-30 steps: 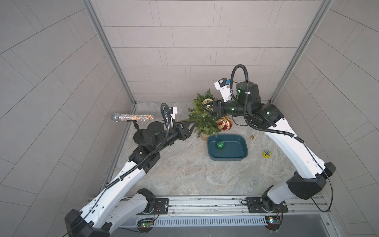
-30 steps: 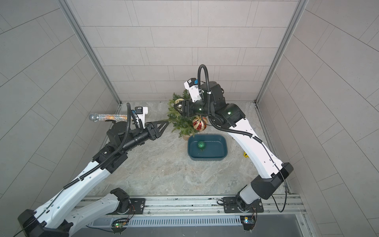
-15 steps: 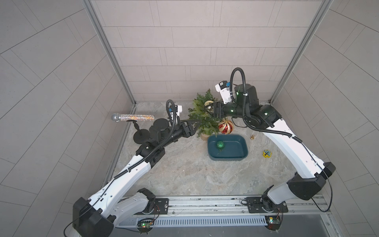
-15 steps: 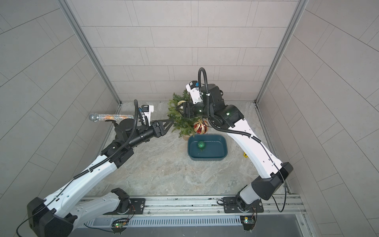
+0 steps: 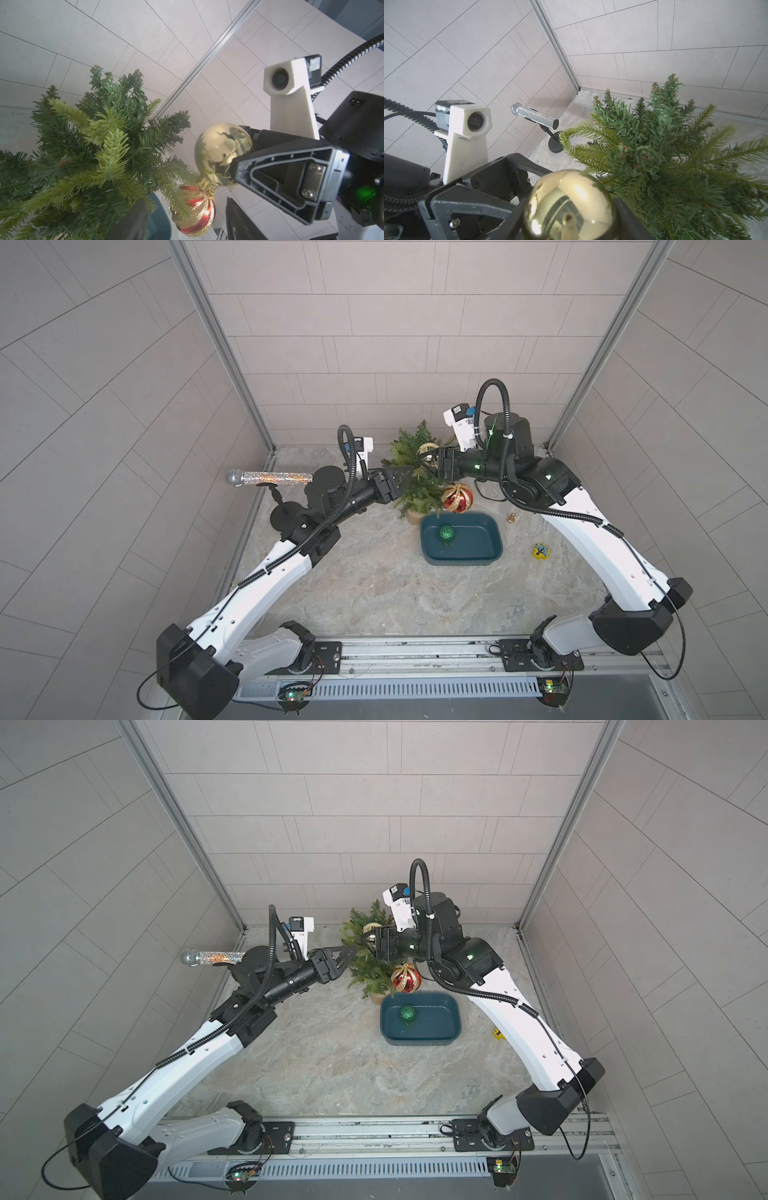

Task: Decorate the small christmas tree with ornaments
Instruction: Hang an ornament on the christmas tree.

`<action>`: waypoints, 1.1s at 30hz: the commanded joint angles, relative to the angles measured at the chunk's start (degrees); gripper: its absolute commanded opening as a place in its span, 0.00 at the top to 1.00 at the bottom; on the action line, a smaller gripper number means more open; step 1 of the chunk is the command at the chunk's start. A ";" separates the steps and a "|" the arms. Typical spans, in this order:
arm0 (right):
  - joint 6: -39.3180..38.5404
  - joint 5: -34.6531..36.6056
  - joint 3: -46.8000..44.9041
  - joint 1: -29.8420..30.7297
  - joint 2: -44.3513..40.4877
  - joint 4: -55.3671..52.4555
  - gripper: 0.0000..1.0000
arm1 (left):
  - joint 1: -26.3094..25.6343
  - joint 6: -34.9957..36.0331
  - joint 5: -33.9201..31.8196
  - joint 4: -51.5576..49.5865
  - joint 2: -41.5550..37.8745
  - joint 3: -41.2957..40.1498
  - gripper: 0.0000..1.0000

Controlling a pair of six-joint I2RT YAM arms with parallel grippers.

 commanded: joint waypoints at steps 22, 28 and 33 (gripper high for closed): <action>1.82 -2.22 -5.02 -0.09 -4.99 3.39 0.35 | -1.78 4.75 -0.36 -2.17 1.85 3.79 0.89; 2.58 -6.11 -7.66 -0.14 -6.50 4.47 0.32 | -1.78 4.84 -0.58 -2.30 2.17 4.27 0.93; 3.35 -7.86 -10.03 -0.10 -8.14 5.32 0.29 | -1.81 5.02 -0.70 -2.77 2.51 5.01 0.97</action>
